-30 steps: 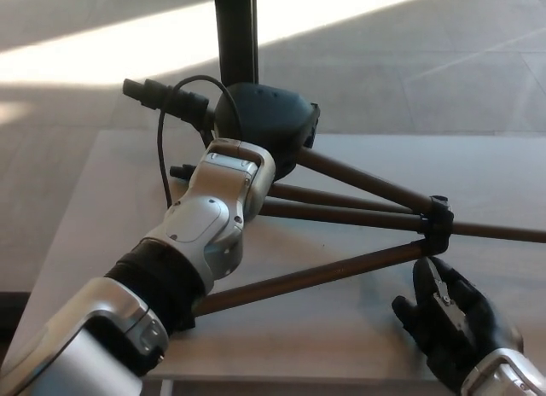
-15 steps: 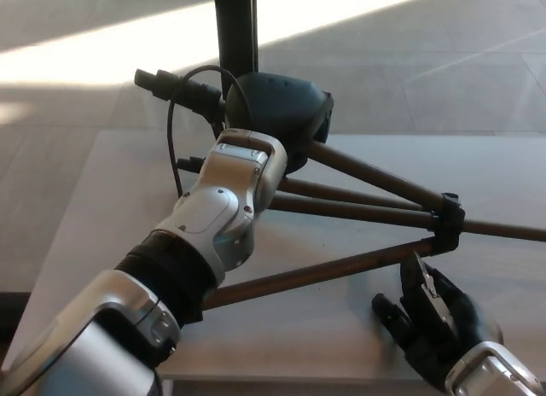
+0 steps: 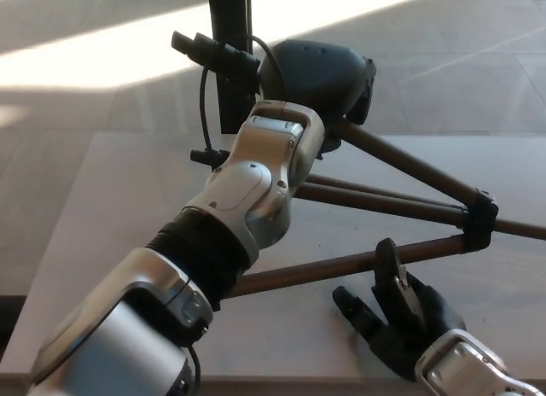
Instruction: Use both hands of the robot to pick up the tripod lying in the middle of the desk and make it stand upright on the desk
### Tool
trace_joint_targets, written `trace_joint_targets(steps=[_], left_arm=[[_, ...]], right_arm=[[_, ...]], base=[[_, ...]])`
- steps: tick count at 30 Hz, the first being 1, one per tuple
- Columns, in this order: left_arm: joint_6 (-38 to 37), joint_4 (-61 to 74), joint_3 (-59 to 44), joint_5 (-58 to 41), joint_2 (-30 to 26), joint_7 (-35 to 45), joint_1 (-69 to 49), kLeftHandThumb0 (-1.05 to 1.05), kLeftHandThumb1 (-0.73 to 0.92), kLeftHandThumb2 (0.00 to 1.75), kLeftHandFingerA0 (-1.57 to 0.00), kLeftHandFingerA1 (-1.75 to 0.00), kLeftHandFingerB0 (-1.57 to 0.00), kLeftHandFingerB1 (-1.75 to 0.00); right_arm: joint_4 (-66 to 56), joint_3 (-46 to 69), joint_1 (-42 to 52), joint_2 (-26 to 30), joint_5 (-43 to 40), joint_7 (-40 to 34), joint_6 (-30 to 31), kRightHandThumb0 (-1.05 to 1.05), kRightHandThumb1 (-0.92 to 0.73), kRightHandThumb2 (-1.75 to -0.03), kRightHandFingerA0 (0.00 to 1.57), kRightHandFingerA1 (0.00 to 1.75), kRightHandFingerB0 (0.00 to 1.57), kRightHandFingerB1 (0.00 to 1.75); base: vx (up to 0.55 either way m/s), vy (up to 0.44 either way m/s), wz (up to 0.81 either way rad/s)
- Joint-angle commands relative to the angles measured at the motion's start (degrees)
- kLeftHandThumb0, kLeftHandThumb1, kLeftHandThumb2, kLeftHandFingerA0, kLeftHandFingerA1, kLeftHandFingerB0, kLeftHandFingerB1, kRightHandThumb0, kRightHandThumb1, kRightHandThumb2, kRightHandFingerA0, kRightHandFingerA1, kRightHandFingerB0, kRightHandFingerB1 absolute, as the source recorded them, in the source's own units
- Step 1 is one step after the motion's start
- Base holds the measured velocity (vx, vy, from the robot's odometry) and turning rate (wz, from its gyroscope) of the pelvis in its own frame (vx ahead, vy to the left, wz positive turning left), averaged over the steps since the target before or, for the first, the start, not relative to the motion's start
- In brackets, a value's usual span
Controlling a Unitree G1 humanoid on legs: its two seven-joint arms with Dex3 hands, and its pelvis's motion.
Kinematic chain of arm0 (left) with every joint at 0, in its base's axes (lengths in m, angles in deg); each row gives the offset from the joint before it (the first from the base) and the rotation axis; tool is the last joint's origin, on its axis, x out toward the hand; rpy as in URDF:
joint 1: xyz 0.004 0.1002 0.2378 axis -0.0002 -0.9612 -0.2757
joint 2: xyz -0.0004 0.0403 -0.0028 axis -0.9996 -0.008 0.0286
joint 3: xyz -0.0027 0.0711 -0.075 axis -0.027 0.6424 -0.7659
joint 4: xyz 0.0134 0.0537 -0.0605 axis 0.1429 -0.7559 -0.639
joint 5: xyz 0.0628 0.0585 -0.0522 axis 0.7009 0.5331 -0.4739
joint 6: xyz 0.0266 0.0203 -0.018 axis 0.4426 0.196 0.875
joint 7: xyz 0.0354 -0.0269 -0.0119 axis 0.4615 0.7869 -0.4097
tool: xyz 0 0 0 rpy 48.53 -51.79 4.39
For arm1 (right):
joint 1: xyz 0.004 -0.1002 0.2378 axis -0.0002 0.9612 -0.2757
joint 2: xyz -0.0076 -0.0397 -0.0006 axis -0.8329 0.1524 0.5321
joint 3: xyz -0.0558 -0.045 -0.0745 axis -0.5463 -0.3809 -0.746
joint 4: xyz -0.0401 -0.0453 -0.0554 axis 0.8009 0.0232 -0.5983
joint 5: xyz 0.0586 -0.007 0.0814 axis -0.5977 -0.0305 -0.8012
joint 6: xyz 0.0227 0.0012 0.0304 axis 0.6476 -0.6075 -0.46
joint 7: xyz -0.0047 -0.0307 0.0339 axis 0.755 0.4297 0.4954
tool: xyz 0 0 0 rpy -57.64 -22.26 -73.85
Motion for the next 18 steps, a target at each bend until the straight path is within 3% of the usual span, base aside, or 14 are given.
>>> trace_joint_targets(steps=[1, 3, 5, 7, 9, 10, 11, 12, 13, 14, 15, 16, 17, 18], left_arm=[[1.1, 2.4, -1.9, -1.0, -0.4, -0.9, 2.4, -0.28, 0.65, 0.71, -0.91, -1.33, -0.84, -0.93], [0.8, 3.1, -1.9, -1.1, -0.9, -0.8, 1.4, -0.24, 0.66, 0.75, -0.92, -1.21, -0.83, -0.90], [0.6, 3.5, -1.9, -1.1, -1.2, -1.1, 0.7, -0.24, 0.66, 0.75, -0.92, -1.21, -0.83, -0.90], [-0.1, 4.3, -2.0, -1.1, -1.8, -2.1, -0.8, -0.24, 0.64, 0.72, -0.90, -1.39, -0.81, -1.00], [-0.1, 4.7, -2.1, -1.2, -1.8, -2.2, -1.1, -0.24, 0.64, 0.72, -0.90, -1.39, -0.81, -1.00], [0.1, 4.6, -1.5, -0.7, -2.4, -0.6, -1.3, -0.27, 0.68, 0.73, -0.87, -1.46, -0.77, -1.02], [1.4, 5.4, -1.0, -0.1, -2.4, 0.3, -2.0, -0.29, 0.73, 0.68, -0.84, -1.31, -0.76, -0.88], [1.3, 5.8, -0.8, 0.2, -2.7, -0.1, -2.6, -0.31, 0.74, 0.68, -0.85, -1.38, -0.77, -0.91], [1.5, 6.3, -0.5, 0.4, -2.8, -0.1, -3.1, -0.30, 0.74, 0.67, -0.84, -1.50, -0.77, -0.96], [0.9, 6.8, -0.6, 0.5, -3.1, -1.8, -4.1, -0.32, 0.76, 0.67, -0.81, -1.50, -0.76, -0.89], [1.0, 7.2, -0.6, 0.6, -3.3, -1.7, -4.2, -0.32, 0.76, 0.67, -0.81, -1.50, -0.76, -0.89], [0.2, 7.5, -1.2, -0.2, -3.3, -2.7, -5.4, -0.33, 0.77, 0.68, -0.82, -1.51, -0.76, -0.81], [0.0, 7.1, -1.1, -0.2, -3.3, -3.3, -5.8, -0.31, 0.76, 0.71, -0.83, -1.58, -0.76, -0.84], [0.3, 7.0, -1.0, -0.1, -3.3, -3.1, -5.9, -0.31, 0.77, 0.70, -0.84, -1.63, -0.76, -0.90]], right_arm=[[11.0, 4.9, -5.5, -7.2, 0.0, 1.3, -7.3, -0.87, -0.50, -0.88, 0.00, 0.35, 0.05, 0.34], [13.0, 6.4, -7.8, -7.2, 0.5, 1.6, -9.1, -0.85, -0.43, -0.74, 0.00, 0.28, 0.03, 0.47], [14.6, 7.9, -9.8, -7.0, 0.2, 1.5, -10.9, -0.85, -0.43, -0.74, 0.00, 0.28, 0.03, 0.47], [17.6, 9.0, -13.8, -4.8, 0.8, 2.6, -11.9, -0.83, -0.47, -0.90, 0.00, 0.35, 0.05, 0.18], [18.7, 9.7, -14.8, -4.7, 1.1, 2.9, -12.5, -0.83, -0.47, -0.90, 0.00, 0.35, 0.05, 0.18], [18.7, 10.5, -17.1, -3.7, 1.3, 1.4, -12.7, -0.84, -0.58, -0.60, 0.00, 0.23, 0.00, 0.17], [17.6, 10.7, -18.6, -2.3, 1.6, 0.6, -11.6, -0.99, -0.56, -0.90, 0.00, 0.34, 0.00, 0.05], [17.2, 10.1, -19.1, -1.2, 2.3, 1.5, -10.9, -0.95, -0.57, -0.92, 0.00, 0.41, 0.00, 0.11], [16.7, 9.8, -19.7, -0.8, 3.7, 1.4, -12.0, -0.69, -0.52, -0.95, 0.02, 0.61, 0.00, 0.31], [16.3, 10.5, -20.6, -1.8, 5.2, -0.1, -16.0, -0.54, -0.75, -0.63, 0.17, 0.74, 0.05, 0.43], [16.4, 10.5, -20.7, -2.0, 5.4, -0.1, -16.1, -0.54, -0.75, -0.63, 0.17, 0.74, 0.05, 0.43], [15.2, 10.5, -21.4, -3.5, 9.3, -4.6, -22.1, -0.33, -0.78, -0.63, 0.49, 0.78, 0.31, 0.54], [14.6, 10.0, -21.6, -3.3, 11.6, -6.5, -23.6, -0.24, -0.78, -0.70, 0.65, 0.89, 0.45, 0.71], [14.1, 9.8, -21.5, -3.2, 12.3, -6.4, -24.4, -0.25, -0.82, -0.72, 0.78, 1.56, 0.58, 0.95]], base=[[0.00, 0.000, 0.00], [0.00, 0.000, 0.00], [0.00, 0.000, 0.00], [0.00, 0.000, 0.00], [0.00, 0.000, 0.00], [0.00, 0.000, 0.00], [0.00, 0.000, 0.00], [0.00, 0.000, 0.00], [0.00, 0.000, 0.00], [0.00, 0.000, 0.00], [0.00, 0.000, 0.00], [0.00, 0.000, 0.00], [0.00, 0.000, 0.00], [0.00, 0.000, 0.00]])
